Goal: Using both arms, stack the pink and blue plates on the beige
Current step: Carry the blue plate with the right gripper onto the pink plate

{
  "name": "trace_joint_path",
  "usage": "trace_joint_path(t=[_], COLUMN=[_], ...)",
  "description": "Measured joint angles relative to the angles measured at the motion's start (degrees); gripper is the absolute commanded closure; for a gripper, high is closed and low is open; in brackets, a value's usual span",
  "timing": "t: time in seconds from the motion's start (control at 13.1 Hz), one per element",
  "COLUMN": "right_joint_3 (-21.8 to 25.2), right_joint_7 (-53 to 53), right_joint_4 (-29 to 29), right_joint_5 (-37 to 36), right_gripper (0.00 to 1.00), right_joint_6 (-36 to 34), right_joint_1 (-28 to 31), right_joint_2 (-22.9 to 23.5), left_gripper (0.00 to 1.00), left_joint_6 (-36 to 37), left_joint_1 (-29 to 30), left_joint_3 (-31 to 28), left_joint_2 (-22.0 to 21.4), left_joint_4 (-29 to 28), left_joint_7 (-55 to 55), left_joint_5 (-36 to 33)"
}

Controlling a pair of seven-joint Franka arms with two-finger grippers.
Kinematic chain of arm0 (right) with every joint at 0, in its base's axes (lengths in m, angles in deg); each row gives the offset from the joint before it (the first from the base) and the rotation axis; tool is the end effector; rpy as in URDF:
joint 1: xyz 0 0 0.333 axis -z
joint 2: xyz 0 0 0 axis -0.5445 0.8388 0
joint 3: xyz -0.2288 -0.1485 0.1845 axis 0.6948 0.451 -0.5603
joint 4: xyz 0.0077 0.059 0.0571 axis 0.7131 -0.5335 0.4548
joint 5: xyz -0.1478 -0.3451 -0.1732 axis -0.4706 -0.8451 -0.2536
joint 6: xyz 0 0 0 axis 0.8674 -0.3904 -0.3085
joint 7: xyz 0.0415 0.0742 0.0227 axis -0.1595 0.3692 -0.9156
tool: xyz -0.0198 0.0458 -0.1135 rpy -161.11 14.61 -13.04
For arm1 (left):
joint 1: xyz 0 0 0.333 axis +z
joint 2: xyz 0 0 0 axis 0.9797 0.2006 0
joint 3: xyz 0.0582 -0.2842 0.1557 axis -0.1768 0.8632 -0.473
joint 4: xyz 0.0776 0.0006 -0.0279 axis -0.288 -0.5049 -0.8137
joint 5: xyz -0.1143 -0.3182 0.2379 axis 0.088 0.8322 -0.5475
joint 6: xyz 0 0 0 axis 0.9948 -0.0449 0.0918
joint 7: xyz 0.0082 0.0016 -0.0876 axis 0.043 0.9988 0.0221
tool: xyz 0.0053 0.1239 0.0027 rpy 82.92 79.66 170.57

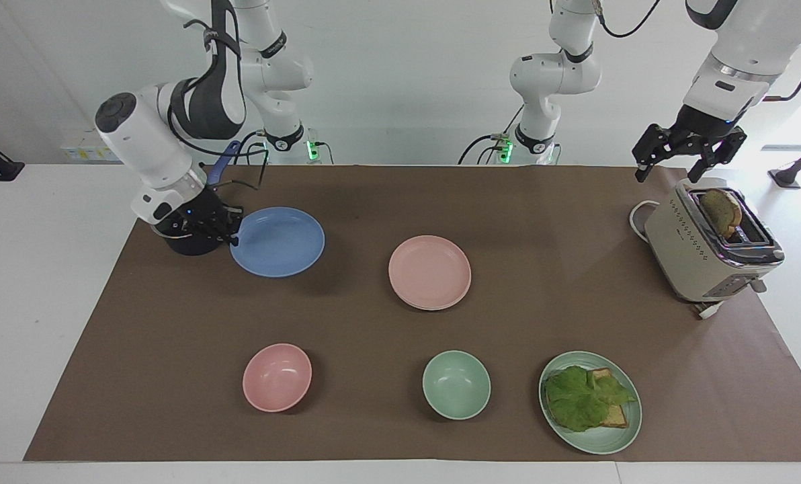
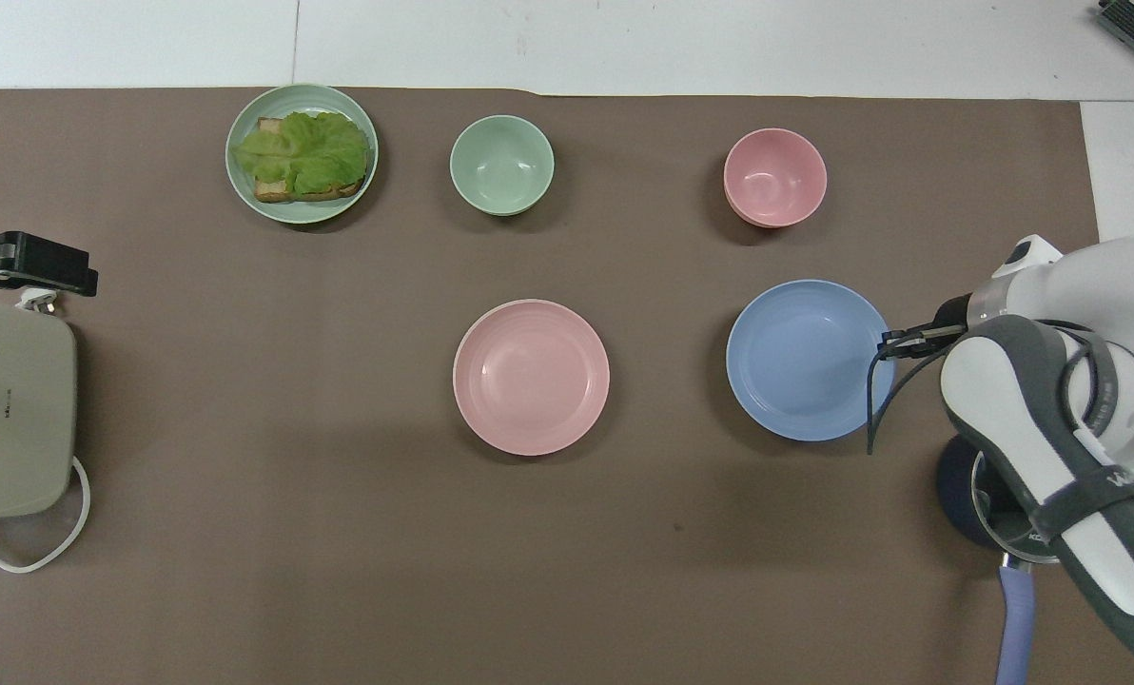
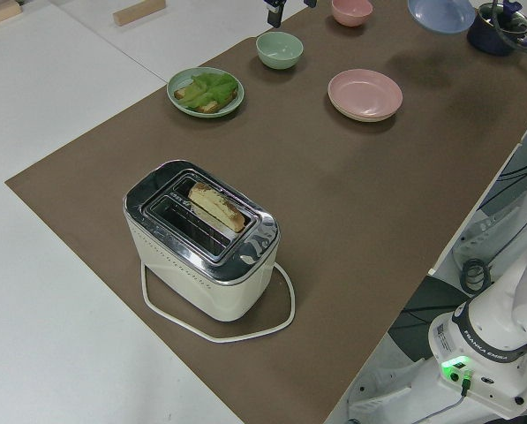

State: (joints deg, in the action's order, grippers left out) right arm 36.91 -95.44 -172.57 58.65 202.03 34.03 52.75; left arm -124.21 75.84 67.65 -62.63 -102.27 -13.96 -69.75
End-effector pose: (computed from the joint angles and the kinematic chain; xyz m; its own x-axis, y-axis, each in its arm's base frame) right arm 0.5528 -0.0282 0.4532 0.9919 0.1254 0.0218 0.1273 -0.9724 -0.1957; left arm 0.5709 -0.0288 0.6600 0.9945 -0.0760 0.0714 -0.0766 -0.9970 0.0062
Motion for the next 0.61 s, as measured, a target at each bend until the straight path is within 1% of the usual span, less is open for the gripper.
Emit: trace_joint_path(t=[0.15, 0.3, 0.46, 0.61], right_joint_3=[0.00, 0.00, -0.32, -1.28], right_joint_7=[0.46, 2.75, 9.00, 17.81], right_joint_4=[2.61, 5.49, 6.65, 6.55], right_joint_5=[-0.03, -0.34, -0.40, -0.40], right_gripper=[1.00, 1.00, 1.00, 1.00], right_joint_6=[-6.00, -10.98, -13.09, -13.68], right_joint_1=[0.04, 0.05, -0.06, -2.04], right_joint_2=[-2.47, -3.21, -3.21, -3.03], left_gripper=[0.00, 0.00, 0.00, 0.00], left_joint_6=[0.01, 0.05, 0.09, 0.12], left_joint_1=[0.04, 0.07, 0.08, 0.08], left_joint_3=[-0.19, -0.46, -0.58, -0.61], left_joint_2=[0.01, 0.01, 0.01, 0.01], left_joint_4=[-0.10, -0.11, -0.11, -0.11], left_joint_7=[0.00, 0.00, 0.00, 0.00], left_joint_5=[0.00, 0.00, 0.00, 0.00])
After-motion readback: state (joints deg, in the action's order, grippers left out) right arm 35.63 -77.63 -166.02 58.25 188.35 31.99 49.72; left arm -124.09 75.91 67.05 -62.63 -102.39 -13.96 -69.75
